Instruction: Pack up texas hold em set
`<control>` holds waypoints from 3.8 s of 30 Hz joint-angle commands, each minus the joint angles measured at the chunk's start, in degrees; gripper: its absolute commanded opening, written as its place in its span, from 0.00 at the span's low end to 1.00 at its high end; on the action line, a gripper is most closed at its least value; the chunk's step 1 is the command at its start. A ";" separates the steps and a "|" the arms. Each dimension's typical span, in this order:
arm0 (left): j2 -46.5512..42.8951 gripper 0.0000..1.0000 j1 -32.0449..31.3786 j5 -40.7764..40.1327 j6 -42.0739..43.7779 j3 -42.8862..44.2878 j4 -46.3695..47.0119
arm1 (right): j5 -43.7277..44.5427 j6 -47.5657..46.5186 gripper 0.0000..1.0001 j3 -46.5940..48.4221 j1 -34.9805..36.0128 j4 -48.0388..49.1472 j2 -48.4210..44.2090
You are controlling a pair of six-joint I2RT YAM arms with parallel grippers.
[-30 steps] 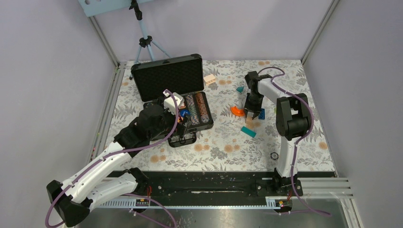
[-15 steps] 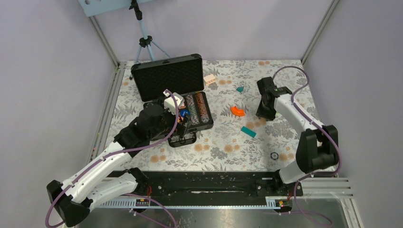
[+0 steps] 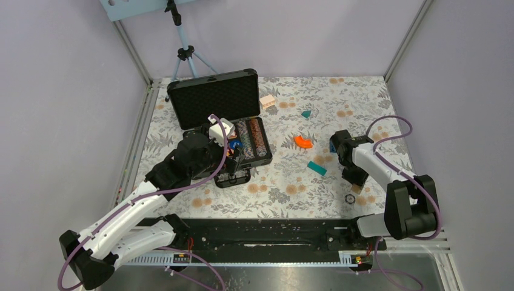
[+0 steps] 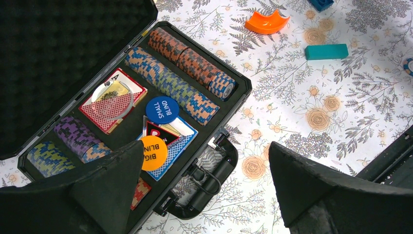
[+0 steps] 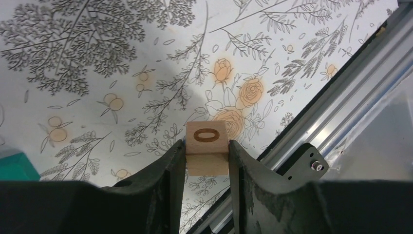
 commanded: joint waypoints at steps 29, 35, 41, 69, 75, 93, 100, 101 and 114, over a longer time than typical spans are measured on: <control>-0.78 0.99 0.29 1.22 0.66 0.02 2.87 | 6.28 20.13 0.00 -2.15 10.62 -10.12 1.58; -0.69 0.99 0.24 1.27 0.62 0.02 2.86 | 6.26 21.33 0.00 -1.47 11.82 -10.73 4.87; -0.50 0.99 0.25 1.14 0.66 0.03 2.86 | 7.21 22.36 0.00 0.45 13.69 -11.82 7.11; -0.41 0.99 0.24 1.40 0.84 -0.15 2.86 | 5.54 21.84 0.00 2.15 16.31 -9.78 11.18; -0.26 0.99 0.31 1.49 0.84 -0.15 2.88 | 3.97 21.67 0.00 1.98 16.83 -8.12 11.04; -0.53 0.99 0.17 3.13 0.31 -0.03 3.11 | 15.60 34.93 0.00 9.83 18.38 -21.19 14.59; -0.24 0.99 -0.19 3.16 -0.03 -0.17 3.39 | 14.42 35.48 0.00 10.24 16.24 -18.97 17.76; -0.09 0.98 -0.20 4.21 -0.04 -0.19 3.40 | 14.26 35.71 0.00 10.05 15.59 -18.95 17.64; 0.78 0.99 -0.25 4.95 -0.13 -0.02 3.31 | 8.84 36.01 0.00 5.63 10.11 -15.63 15.87</control>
